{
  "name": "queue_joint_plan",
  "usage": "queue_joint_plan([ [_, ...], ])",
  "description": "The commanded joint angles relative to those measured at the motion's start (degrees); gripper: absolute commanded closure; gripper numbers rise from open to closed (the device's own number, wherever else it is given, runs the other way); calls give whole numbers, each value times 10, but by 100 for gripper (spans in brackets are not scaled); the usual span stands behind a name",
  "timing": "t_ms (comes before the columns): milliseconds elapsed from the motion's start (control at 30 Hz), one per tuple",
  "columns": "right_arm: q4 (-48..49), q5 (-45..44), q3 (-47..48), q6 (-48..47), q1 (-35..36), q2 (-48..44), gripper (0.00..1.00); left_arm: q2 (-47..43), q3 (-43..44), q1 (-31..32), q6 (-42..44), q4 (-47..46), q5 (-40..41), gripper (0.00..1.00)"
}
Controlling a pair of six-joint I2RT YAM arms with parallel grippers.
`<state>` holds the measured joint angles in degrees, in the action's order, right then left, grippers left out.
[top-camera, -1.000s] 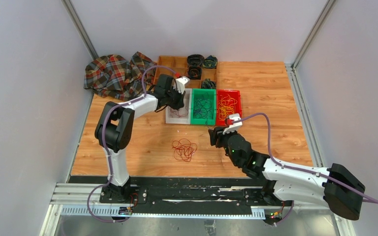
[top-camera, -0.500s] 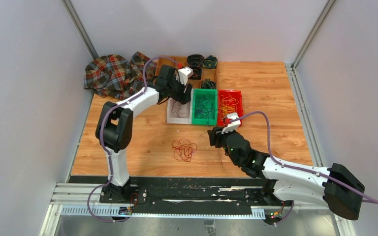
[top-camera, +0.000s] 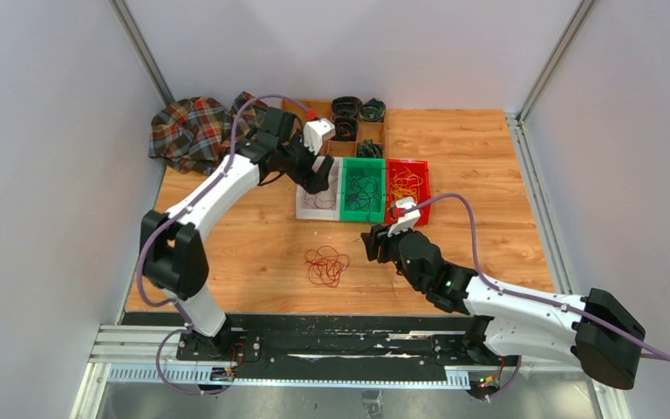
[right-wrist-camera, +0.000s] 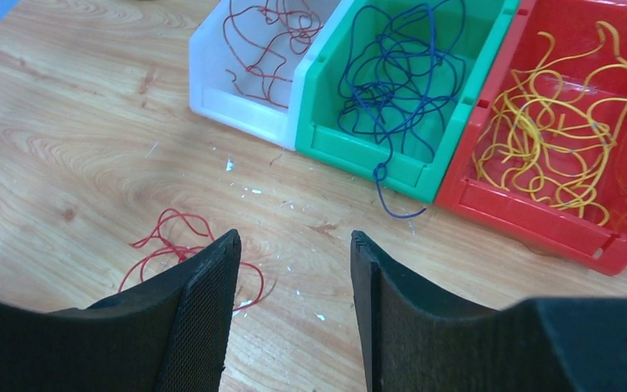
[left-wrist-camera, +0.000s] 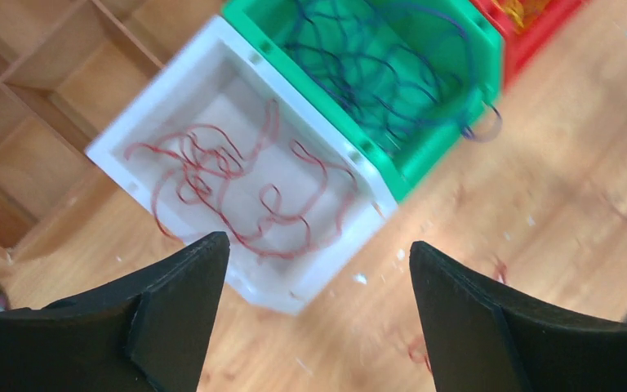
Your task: Untangle the cables
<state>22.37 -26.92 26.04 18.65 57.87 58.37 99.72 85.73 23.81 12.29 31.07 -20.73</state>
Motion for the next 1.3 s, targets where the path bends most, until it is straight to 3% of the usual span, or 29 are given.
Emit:
queue_joint_plan([
  [0, -6, 31, 9, 5, -7, 9, 48, -86, -76, 3, 65, 83, -90, 17],
  [100, -7, 31, -2, 11, -7, 7, 49, -123, -142, 4, 119, 101, -166, 19],
  [233, -19, 28, -14, 13, -7, -5, 50, -119, -193, 30, 175, 118, -197, 21],
  [433, -52, 18, -33, 20, -7, -49, 52, -53, -206, 100, 219, 119, -178, 24],
  [567, -73, -4, -43, 25, -8, -77, 53, -10, -193, 117, 208, 100, -147, 31],
  [633, -78, -6, -47, 26, -8, -85, 54, -9, -195, 121, 203, 83, -127, 37],
  [767, -75, -2, -51, 27, -8, -88, 56, -15, -195, 121, 201, 72, -102, 59],
  [1000, -58, 8, -44, 28, -8, -62, 57, -52, -193, 121, 200, 77, -98, 68],
  [1133, -56, 23, -42, 27, -8, -61, 58, -66, -186, 121, 202, 85, -100, 91],
  [1267, -56, 31, -41, 27, -8, -63, 58, -66, -191, 121, 199, 86, -107, 94],
])
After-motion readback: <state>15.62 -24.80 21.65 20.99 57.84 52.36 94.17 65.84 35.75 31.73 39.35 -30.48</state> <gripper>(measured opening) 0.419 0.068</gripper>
